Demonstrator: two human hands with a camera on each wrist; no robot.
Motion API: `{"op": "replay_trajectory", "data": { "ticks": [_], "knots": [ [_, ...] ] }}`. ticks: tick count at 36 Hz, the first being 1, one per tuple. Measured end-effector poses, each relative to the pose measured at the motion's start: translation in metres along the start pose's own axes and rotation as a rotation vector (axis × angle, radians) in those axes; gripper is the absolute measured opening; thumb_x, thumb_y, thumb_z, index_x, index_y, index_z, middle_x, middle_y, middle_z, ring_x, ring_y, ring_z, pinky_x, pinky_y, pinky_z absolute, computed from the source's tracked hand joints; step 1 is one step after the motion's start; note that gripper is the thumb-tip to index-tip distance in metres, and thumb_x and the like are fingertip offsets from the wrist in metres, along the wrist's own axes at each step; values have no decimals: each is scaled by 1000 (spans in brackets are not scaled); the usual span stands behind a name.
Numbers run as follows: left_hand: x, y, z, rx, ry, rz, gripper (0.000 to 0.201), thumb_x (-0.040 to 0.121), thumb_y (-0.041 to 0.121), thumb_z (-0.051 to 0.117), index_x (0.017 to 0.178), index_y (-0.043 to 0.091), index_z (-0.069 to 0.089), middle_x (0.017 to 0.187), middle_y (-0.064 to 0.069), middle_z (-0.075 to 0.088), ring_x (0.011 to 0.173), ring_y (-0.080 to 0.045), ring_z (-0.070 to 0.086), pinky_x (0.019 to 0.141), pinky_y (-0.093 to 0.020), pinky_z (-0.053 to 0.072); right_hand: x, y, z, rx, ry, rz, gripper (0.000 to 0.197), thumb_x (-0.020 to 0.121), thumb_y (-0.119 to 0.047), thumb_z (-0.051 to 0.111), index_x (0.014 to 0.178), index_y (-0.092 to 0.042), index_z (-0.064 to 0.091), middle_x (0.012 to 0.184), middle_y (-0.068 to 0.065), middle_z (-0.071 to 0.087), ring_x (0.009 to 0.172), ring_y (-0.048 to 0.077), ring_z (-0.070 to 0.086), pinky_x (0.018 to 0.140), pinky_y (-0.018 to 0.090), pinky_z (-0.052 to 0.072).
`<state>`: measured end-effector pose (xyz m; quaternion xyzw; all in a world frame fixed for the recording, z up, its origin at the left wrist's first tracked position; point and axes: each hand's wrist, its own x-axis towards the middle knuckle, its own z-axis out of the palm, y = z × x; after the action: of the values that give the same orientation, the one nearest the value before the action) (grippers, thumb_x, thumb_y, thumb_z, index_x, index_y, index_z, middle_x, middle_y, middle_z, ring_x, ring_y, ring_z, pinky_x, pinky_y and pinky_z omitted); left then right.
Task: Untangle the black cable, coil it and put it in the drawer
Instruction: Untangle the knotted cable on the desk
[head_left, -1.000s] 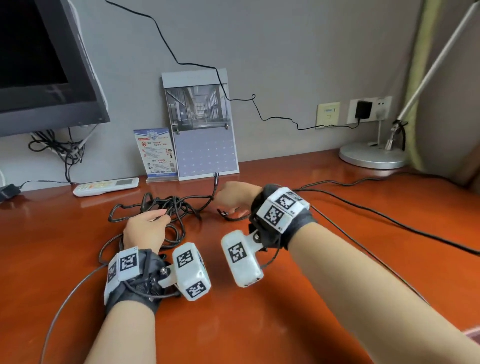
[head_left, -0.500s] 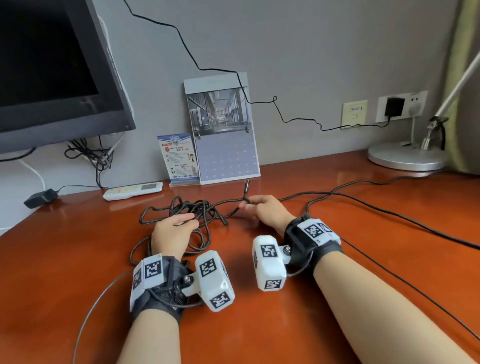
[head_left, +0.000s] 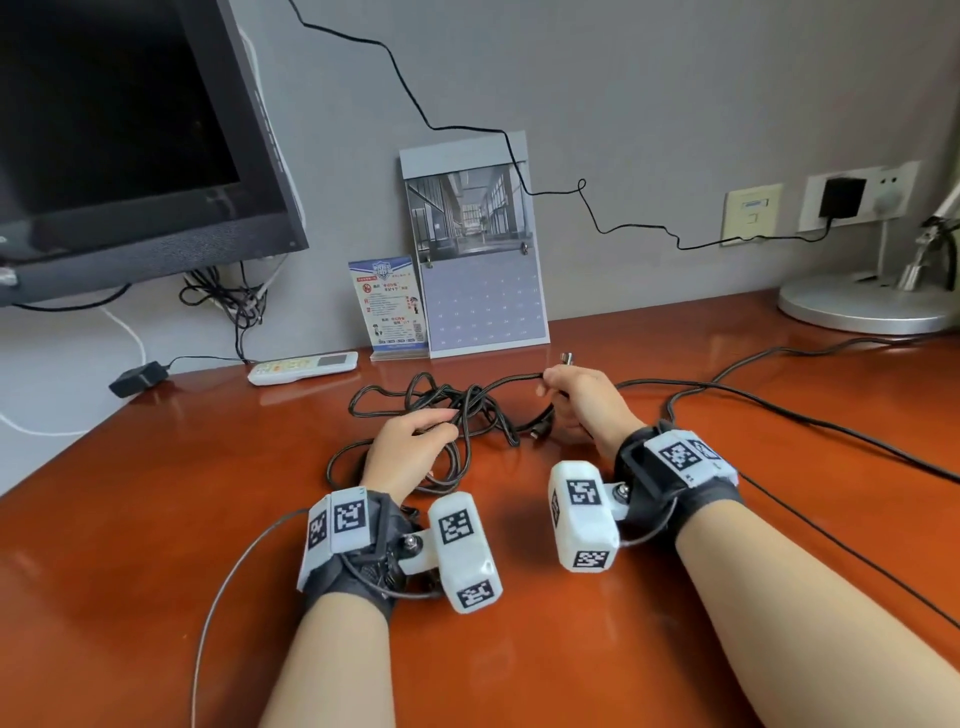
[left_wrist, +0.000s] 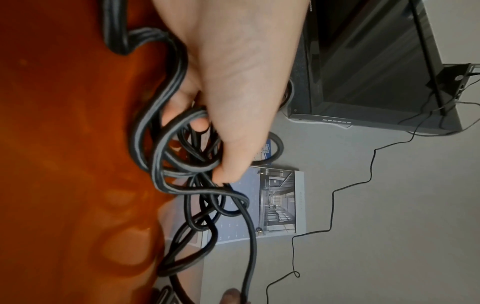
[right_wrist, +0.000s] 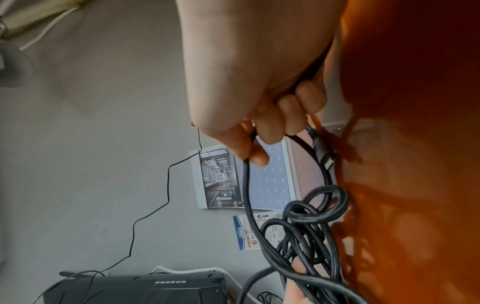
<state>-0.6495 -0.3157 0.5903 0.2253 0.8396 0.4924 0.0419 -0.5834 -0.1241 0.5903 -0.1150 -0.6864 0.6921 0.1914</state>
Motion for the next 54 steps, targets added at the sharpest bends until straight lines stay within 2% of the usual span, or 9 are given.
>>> {"op": "replay_trajectory", "data": {
  "ticks": [9, 14, 17, 25, 31, 36, 43, 49, 54],
  "knots": [
    [3, -1, 4, 171, 64, 71, 2, 86, 27, 63, 87, 27, 61, 96, 10, 61, 94, -12, 57, 82, -29, 43, -2, -8, 8, -634, 117, -136, 32, 91, -21, 46, 62, -19, 58, 61, -1, 53, 59, 15, 49, 59, 27, 38],
    [0, 10, 5, 238, 127, 112, 14, 88, 28, 59, 76, 34, 64, 87, 9, 68, 80, -16, 63, 74, -30, 50, -1, -8, 16, -731, 209, -177, 27, 92, -14, 45, 115, -14, 59, 111, 12, 61, 96, 29, 56, 85, 32, 44],
    [-3, 14, 8, 262, 145, 113, 12, 87, 28, 61, 76, 31, 64, 88, 5, 70, 83, -19, 64, 76, -35, 52, -6, -14, 29, -756, 299, -332, 29, 88, -11, 51, 116, -6, 51, 119, 16, 47, 110, 33, 41, 93, 34, 31],
    [1, 8, 12, 241, 101, 196, 23, 79, 24, 71, 69, 42, 61, 104, 4, 67, 121, -19, 50, 93, -25, 37, -12, -16, 37, -904, 232, -110, 44, 84, -61, 48, 80, -18, 57, 84, -1, 62, 87, 23, 53, 93, 39, 32],
    [1, 13, 17, 157, 68, 263, 18, 79, 17, 73, 71, 32, 67, 81, 16, 57, 101, -11, 50, 88, -28, 40, -10, -14, 35, -728, 248, -53, 37, 81, -35, 59, 57, -11, 45, 58, 2, 50, 63, 26, 54, 55, 26, 38],
    [0, 18, 22, -17, 86, 133, 13, 82, 11, 70, 78, 23, 67, 88, 9, 52, 106, -24, 54, 95, -45, 46, -9, -13, 33, -523, 284, -72, 30, 85, -28, 58, 63, -10, 49, 66, 4, 54, 73, 25, 53, 65, 27, 37],
    [-5, 28, 22, -349, -62, -108, 20, 93, 4, 56, 111, 6, 63, 107, -3, 60, 103, -14, 54, 68, -23, 49, -5, -8, 38, -292, 334, -60, 17, 84, -19, 58, 72, -19, 46, 75, -1, 56, 75, 20, 53, 73, 30, 43],
    [-4, 24, 14, -641, -155, -179, 18, 97, 2, 43, 101, 4, 60, 92, -1, 57, 90, -15, 54, 69, -30, 50, -1, -8, 35, -68, 363, 8, 19, 82, -6, 55, 73, -22, 49, 66, -1, 51, 50, 15, 43, 53, 29, 37],
    [-7, 29, 8, -852, -329, -153, 30, 93, 0, 31, 73, 13, 48, 67, 2, 48, 69, -14, 47, 67, -34, 52, 0, -9, 31, -28, 517, -9, 21, 80, -7, 58, 71, -26, 54, 81, 3, 63, 73, 24, 59, 74, 37, 51]
  ]
}}
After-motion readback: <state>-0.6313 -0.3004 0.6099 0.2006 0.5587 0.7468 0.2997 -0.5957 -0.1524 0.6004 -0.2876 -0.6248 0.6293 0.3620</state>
